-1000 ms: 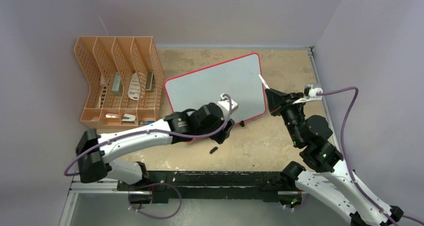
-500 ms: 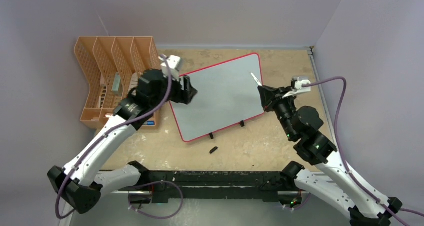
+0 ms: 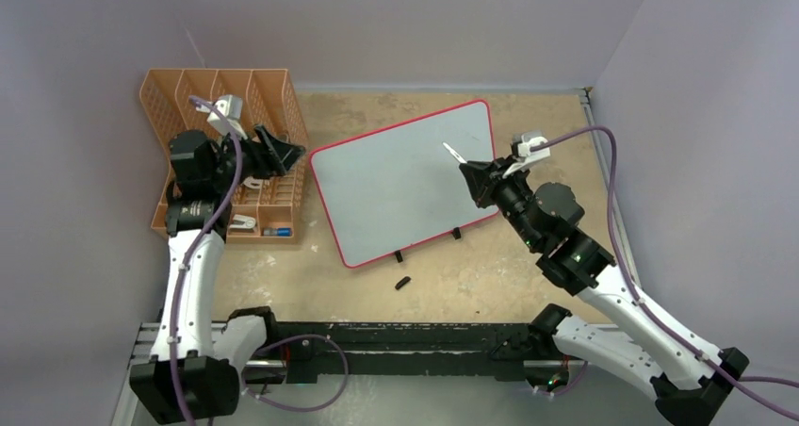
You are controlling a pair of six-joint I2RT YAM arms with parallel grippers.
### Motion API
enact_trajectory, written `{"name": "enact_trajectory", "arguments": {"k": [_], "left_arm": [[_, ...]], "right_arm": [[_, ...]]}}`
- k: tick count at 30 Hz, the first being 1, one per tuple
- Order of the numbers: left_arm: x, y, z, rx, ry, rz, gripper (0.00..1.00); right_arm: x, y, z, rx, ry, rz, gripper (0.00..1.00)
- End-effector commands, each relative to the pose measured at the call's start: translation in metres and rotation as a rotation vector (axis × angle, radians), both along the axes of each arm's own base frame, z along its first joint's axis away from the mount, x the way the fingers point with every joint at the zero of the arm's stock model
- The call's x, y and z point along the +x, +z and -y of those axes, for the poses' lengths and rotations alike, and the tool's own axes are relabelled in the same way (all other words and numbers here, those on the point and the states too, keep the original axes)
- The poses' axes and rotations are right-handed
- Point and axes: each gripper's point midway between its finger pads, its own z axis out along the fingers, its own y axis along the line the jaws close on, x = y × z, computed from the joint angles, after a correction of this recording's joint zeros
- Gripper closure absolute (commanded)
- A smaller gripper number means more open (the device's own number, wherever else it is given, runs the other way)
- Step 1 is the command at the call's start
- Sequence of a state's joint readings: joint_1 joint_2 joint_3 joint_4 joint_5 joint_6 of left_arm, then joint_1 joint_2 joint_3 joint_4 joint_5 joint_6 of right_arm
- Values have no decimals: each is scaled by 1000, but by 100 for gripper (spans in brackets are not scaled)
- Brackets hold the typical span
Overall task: Write a sentence on the whiteboard
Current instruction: Hold the whiteboard on the whiteboard stand.
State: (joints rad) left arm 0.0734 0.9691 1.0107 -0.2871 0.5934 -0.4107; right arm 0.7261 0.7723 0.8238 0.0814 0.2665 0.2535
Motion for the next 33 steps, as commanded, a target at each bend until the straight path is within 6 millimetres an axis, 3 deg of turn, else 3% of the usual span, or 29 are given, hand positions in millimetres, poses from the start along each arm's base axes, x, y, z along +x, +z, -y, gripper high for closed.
{"name": "enact_trajectory", "arguments": {"k": [1,11,16,33], "left_arm": [[-14,-4,2,-134,-165,7,40],[-22,-44,18,-184,-368,5,48],[-14,-61,20,-211,-427,-33,52],[-18,-71,37,-285,-663,-10,78]], "right_arm": [[-4,44,-13,45,77,114,100],[-10,39,-29,54,163,129,100],[-11,36,-35,51,196,125,100],[-3,29,-56,23,253,107,100]]}}
